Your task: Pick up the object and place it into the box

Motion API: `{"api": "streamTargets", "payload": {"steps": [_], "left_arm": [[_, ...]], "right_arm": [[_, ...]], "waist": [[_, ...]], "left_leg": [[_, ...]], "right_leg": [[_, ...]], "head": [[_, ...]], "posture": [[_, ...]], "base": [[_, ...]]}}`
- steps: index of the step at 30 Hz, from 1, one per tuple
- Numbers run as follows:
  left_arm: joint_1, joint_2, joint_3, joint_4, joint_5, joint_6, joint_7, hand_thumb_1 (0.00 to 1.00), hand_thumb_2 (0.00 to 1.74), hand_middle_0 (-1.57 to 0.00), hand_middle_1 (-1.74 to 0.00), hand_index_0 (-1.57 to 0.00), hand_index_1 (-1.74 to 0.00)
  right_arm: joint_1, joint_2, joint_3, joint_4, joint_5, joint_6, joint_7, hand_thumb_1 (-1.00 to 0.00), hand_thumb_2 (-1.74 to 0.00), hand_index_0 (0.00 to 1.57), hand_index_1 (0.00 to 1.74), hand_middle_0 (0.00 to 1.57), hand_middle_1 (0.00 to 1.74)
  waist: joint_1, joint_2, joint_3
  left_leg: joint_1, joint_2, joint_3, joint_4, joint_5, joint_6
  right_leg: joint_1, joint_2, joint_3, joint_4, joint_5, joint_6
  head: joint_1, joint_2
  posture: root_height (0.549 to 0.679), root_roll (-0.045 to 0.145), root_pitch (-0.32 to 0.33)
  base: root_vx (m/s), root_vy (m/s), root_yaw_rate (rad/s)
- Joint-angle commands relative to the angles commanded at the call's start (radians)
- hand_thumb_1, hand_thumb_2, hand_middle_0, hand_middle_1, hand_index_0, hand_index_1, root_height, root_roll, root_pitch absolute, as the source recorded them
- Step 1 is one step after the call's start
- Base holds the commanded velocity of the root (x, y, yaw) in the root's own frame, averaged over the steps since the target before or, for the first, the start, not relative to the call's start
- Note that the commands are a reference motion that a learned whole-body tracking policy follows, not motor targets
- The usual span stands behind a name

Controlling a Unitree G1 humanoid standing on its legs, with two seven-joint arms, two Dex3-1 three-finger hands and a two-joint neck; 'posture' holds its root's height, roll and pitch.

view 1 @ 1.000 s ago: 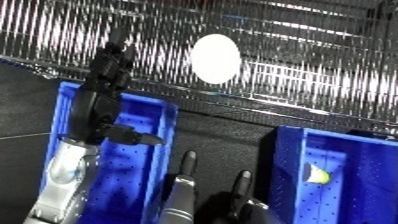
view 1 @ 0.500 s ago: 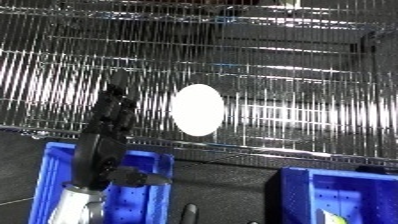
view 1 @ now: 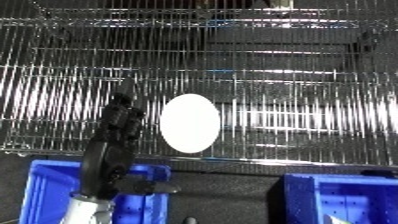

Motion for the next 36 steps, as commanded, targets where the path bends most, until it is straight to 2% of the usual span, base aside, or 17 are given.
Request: {"api": "streamTargets", "payload": {"steps": [7,15,24,36], "left_arm": [[-0.041,-0.007,0.001,0.052,-0.01,-0.016,0.018,0.0,0.0,0.0,0.0,0.0,0.0],[-0.11,-0.01,0.005,0.13,-0.02,-0.028,0.037,0.0,0.0,0.0,0.0,0.0,0.0],[-0.217,0.001,-0.028,0.202,-0.03,0.012,0.044,0.0,0.0,0.0,0.0,0.0,0.0],[-0.255,-0.011,-0.074,0.255,-0.047,0.043,-0.009,0.6,1.04,-0.94,-1.04,-0.94,-1.04]], "right_arm": [[0.0,0.002,0.016,-0.03,0.017,-0.011,-0.001,0.0,0.0,0.0,0.0,0.0,0.0],[0.007,0.011,0.039,-0.072,0.03,-0.02,-0.015,0.0,0.0,0.0,0.0,0.0,0.0],[0.002,0.018,0.064,-0.092,0.044,-0.022,-0.025,0.0,0.0,0.0,0.0,0.0,0.0],[-0.013,0.023,0.078,-0.098,0.054,-0.029,-0.04,0.0,0.0,0.0,0.0,0.0,0.0]], "waist": [[-0.007,-0.015,0.0],[-0.022,-0.042,0.0],[-0.045,-0.062,0.0],[-0.057,-0.061,0.0]], "left_leg": [[-0.033,0.002,-0.003,0.021,-0.008,0.0023],[-0.058,0.012,-0.005,0.046,-0.018,0.0043],[-0.065,0.018,-0.002,0.052,-0.025,0.0071],[-0.065,0.017,0.004,0.052,-0.031,0.0093]], "right_leg": [[-0.031,0.0027,-0.007,0.018,-0.002,-0.0004],[-0.051,0.0089,-0.014,0.033,0.0,0.0014],[-0.057,0.0163,-0.013,0.027,0.007,0.0065],[-0.062,0.0192,-0.008,0.023,0.008,0.0079]], "head": [[-0.006,0.014],[-0.023,0.034],[-0.059,0.035],[-0.081,0.048]], "posture": [[0.612,-0.025,0.128],[0.609,-0.032,0.135],[0.609,-0.037,0.14],[0.609,-0.037,0.147]], "base": [[-0.021,-0.003,0.008],[-0.012,-0.007,-0.023],[-0.002,-0.005,-0.04],[0.001,0.002,-0.015]]}}
